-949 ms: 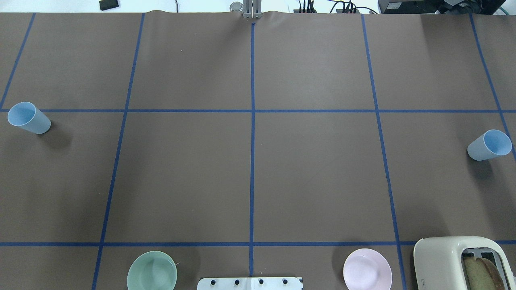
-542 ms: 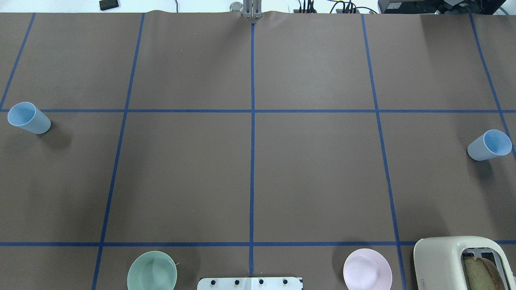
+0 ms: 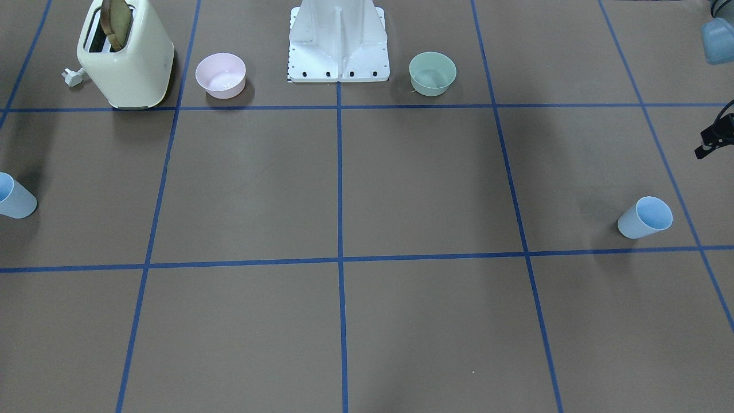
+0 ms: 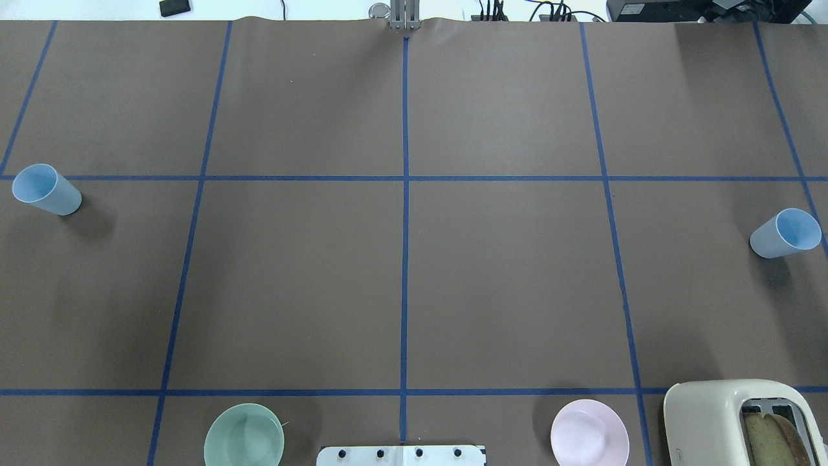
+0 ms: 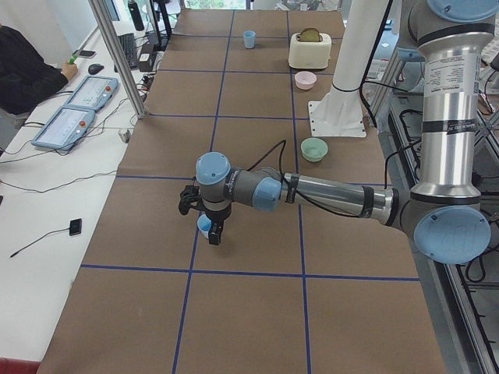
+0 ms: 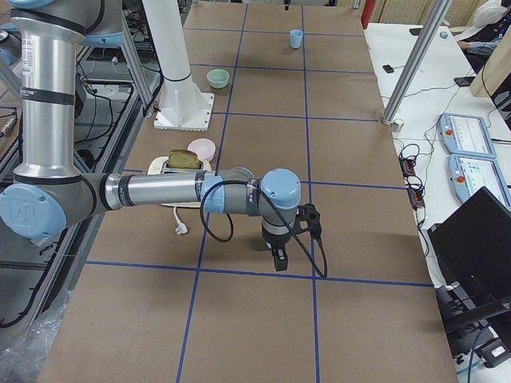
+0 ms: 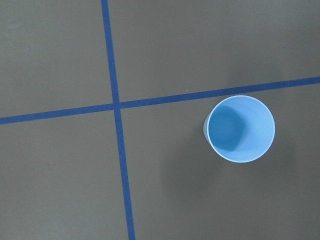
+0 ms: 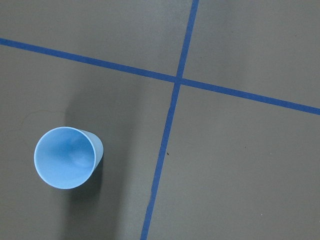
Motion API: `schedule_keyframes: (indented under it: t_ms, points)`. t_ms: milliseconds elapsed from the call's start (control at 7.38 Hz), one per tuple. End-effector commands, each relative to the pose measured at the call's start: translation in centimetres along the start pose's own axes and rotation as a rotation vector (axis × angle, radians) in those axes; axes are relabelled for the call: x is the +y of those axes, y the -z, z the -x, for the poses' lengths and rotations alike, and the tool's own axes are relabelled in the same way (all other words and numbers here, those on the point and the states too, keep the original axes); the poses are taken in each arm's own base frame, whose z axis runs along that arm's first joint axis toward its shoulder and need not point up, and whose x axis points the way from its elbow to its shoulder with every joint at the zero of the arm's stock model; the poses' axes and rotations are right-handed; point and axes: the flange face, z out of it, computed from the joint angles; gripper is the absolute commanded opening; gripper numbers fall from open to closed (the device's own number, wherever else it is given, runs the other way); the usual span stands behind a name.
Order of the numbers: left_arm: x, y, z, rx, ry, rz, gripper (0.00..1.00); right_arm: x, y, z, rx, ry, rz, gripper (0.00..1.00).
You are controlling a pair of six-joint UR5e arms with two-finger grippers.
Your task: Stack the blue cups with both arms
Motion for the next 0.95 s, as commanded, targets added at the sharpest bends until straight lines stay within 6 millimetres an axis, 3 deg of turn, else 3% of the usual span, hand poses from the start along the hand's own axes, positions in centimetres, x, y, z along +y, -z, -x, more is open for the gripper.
schedule_keyframes:
  t_ms: [0,136,407,542,814]
  points:
    - [-0.6,-2.6,0.1,0.01,0.004,0.0,0.97,1.1,-0.5,0.8,-0.012,0.067,-0.032,1.0]
    - [-1.4,-3.9,-1.1,0.014,0.005,0.021,0.97,1.3,-0.7,0.8,-0.019,0.059,-0.028,1.0]
    - [-3.6,-4.7,-1.2,0.015,0.007,0.025,0.97,0.2,-1.8,3.6,-0.11,0.042,-0.028,1.0]
    - [-5.0,-5.3,-1.0,0.015,0.007,0.025,0.97,-0.9,-3.5,6.0,-0.111,0.095,-0.027,0.99]
    - [-7.2,-6.5,-1.1,0.026,0.013,0.001,0.97,-0.6,-4.5,7.1,-0.113,0.108,-0.034,0.98]
